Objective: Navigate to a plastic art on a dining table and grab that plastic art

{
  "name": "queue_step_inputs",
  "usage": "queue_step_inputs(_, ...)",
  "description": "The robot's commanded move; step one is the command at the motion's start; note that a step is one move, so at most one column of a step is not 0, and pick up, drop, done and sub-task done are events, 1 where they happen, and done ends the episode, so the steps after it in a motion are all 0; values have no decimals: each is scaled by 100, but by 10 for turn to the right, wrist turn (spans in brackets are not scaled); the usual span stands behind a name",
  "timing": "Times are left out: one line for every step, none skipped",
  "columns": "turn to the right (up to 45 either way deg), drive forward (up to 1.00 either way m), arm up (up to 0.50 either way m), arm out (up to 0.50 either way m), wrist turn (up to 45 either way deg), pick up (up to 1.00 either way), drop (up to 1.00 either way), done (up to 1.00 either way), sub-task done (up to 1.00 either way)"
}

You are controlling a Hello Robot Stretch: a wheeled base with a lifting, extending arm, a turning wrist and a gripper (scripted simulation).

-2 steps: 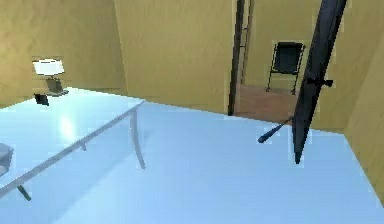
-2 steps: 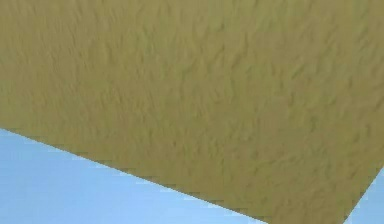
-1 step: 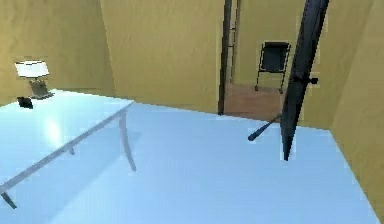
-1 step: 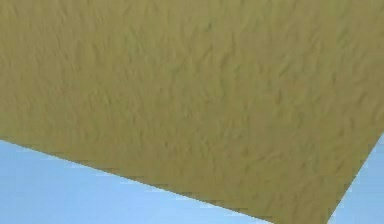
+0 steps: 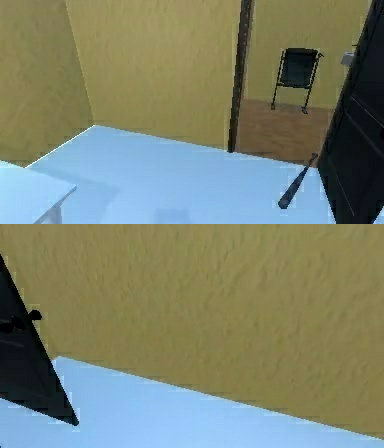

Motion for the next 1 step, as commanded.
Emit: queue_step_inputs(0, 85, 0, 0, 0, 0, 0, 0, 0)
